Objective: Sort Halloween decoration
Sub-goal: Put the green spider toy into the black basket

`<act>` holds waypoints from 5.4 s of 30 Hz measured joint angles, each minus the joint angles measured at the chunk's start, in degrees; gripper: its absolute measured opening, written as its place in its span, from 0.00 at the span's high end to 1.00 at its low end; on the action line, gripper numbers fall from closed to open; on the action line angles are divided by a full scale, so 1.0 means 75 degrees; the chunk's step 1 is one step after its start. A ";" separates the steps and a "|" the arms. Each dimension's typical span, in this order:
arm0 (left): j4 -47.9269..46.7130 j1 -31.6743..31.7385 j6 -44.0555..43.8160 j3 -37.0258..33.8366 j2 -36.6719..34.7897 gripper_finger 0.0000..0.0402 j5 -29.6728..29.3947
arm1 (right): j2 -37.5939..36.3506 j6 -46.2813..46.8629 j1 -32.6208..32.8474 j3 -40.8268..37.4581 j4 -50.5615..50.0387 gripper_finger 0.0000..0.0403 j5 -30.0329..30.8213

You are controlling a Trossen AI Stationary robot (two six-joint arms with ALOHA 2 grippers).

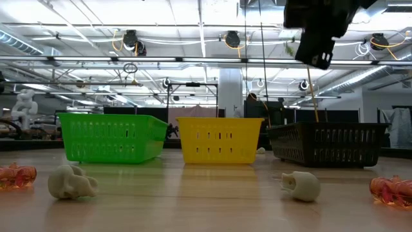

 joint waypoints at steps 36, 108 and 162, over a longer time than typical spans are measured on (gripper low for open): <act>-0.0108 0.0000 -0.0202 0.0000 -0.0001 0.98 0.0012 | 0.2226 0.2793 0.0006 0.0000 -0.1133 1.00 0.0757; -0.4855 0.1051 -0.1795 -0.0006 0.0620 0.98 -0.0619 | -0.0458 0.3328 -0.0009 0.0000 -0.0605 0.81 0.1749; -0.1241 0.1874 -0.3739 -0.4198 0.2231 0.61 0.0650 | -0.0453 0.3151 -0.0042 0.0003 -0.0589 0.81 0.2774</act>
